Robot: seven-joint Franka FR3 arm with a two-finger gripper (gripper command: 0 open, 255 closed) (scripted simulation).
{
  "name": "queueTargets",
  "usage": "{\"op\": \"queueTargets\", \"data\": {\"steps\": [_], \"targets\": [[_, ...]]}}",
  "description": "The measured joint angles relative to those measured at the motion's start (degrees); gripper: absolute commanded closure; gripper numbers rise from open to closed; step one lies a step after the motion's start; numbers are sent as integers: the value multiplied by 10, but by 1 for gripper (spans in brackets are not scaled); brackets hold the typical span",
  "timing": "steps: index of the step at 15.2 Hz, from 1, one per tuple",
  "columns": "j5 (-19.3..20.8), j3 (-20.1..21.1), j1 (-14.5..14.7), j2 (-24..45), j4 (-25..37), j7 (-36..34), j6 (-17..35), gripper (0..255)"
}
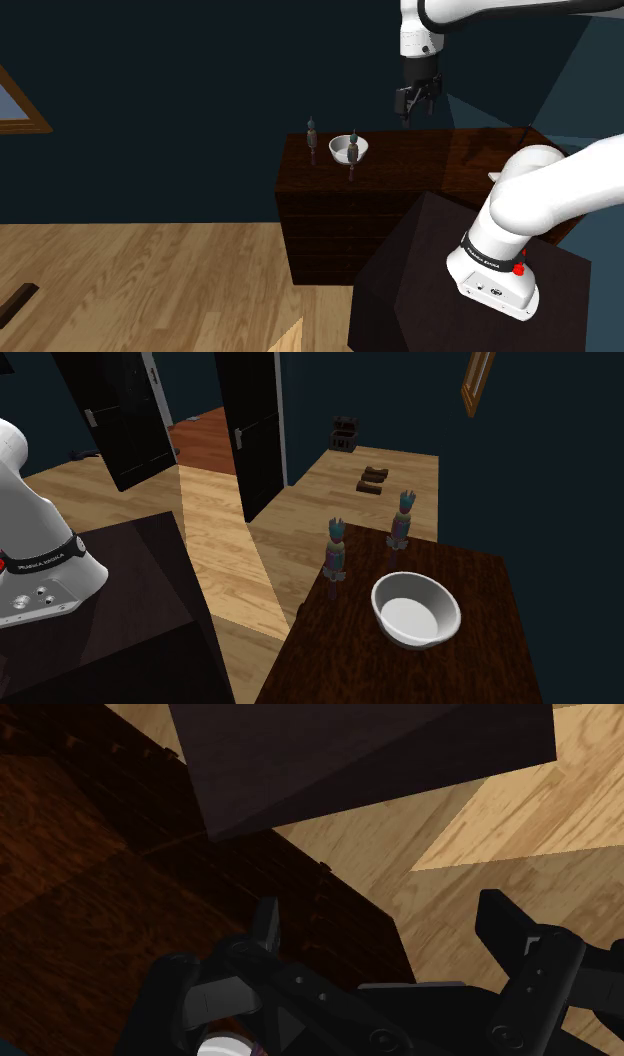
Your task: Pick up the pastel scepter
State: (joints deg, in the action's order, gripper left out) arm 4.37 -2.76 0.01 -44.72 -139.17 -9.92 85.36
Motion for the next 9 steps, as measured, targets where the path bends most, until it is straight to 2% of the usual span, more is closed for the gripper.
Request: {"op": "queueTargets", "data": {"steps": [2, 9], "targets": [[3, -3, 0, 11, 4, 4, 5, 0], [33, -42, -5, 164, 52, 58, 70, 0]]}}
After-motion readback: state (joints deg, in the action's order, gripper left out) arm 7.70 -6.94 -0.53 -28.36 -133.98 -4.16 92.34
